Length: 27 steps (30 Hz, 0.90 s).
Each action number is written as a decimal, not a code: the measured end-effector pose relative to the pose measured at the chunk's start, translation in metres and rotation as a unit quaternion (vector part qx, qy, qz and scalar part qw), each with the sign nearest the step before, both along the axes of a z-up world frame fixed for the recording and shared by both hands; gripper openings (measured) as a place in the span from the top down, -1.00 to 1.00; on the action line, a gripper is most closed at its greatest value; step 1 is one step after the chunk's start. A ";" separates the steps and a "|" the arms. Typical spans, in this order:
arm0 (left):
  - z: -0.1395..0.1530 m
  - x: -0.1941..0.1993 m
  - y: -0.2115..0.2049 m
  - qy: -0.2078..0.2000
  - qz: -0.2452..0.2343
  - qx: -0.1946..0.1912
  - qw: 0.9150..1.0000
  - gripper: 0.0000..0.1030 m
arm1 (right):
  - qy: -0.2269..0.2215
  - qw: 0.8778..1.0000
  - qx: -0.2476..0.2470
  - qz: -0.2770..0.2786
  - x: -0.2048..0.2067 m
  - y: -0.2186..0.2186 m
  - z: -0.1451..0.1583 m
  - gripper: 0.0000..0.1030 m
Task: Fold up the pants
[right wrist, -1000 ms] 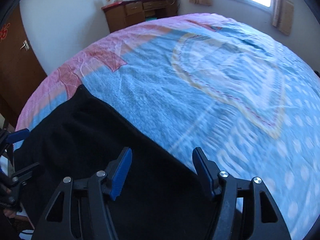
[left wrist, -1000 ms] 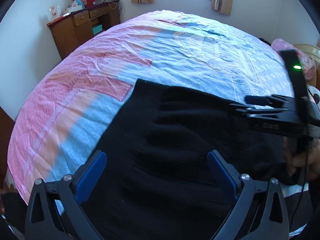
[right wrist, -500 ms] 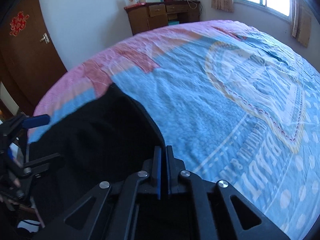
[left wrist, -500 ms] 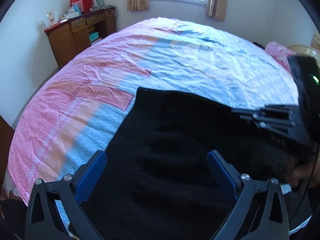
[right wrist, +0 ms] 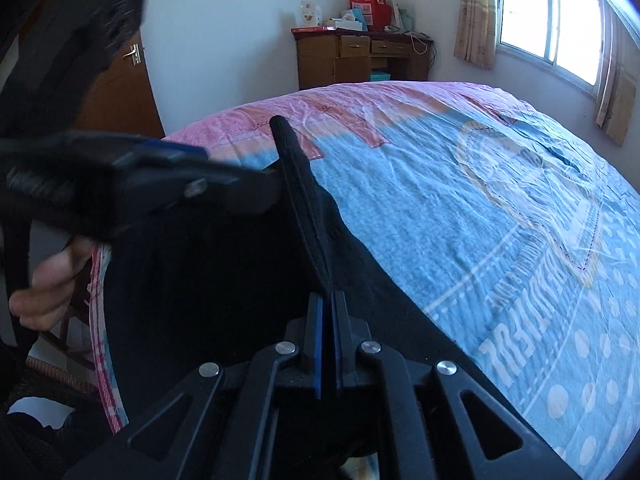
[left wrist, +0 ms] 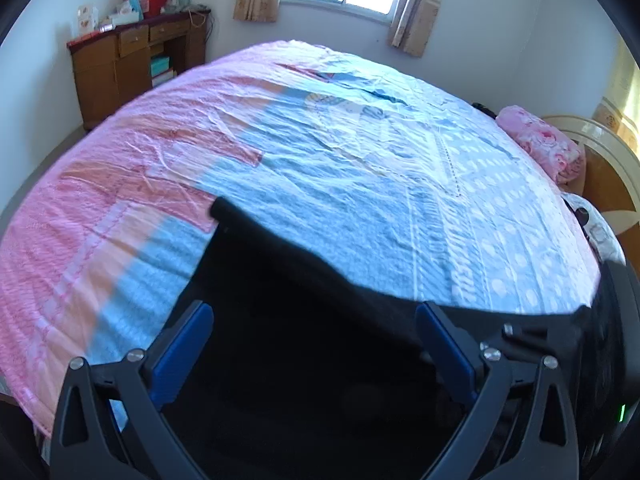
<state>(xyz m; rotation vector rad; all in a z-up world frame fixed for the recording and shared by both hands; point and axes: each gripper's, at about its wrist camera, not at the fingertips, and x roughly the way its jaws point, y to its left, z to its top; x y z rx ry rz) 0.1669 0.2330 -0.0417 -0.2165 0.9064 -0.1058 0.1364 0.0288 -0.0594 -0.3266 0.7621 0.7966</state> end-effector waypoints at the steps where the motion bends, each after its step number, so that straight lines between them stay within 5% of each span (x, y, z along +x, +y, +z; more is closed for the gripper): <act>1: -0.004 0.007 0.000 0.011 0.003 -0.007 1.000 -1.00 | -0.007 1.000 -0.001 0.001 -0.004 0.001 0.000 0.92; 8: -0.028 0.035 0.004 0.058 0.040 -0.045 0.997 -0.93 | -0.011 1.000 0.003 0.003 -0.012 -0.002 0.000 0.92; 11: -0.035 0.040 0.008 0.073 0.061 -0.038 0.995 -0.48 | -0.009 1.000 -0.001 0.007 -0.017 -0.003 -0.004 0.92; 13: -0.037 0.036 0.012 0.068 0.070 -0.044 0.994 0.05 | -0.008 1.000 -0.001 0.006 -0.020 -0.003 -0.005 0.92; 16: -0.044 0.028 0.019 0.062 0.066 -0.100 0.991 0.63 | -0.004 1.000 0.005 0.000 -0.021 -0.006 -0.006 0.92; 18: -0.046 0.020 0.021 0.053 0.076 -0.112 0.989 0.69 | -0.002 1.000 0.011 -0.007 -0.021 -0.008 -0.006 0.91; 24: -0.029 0.004 0.010 0.006 0.084 -0.068 0.994 0.75 | 0.013 0.993 0.035 -0.108 -0.012 -0.031 0.007 0.70; 27: -0.018 -0.005 0.001 -0.016 0.085 -0.043 0.995 0.75 | -0.013 0.980 0.047 -0.193 -0.012 -0.065 0.020 0.12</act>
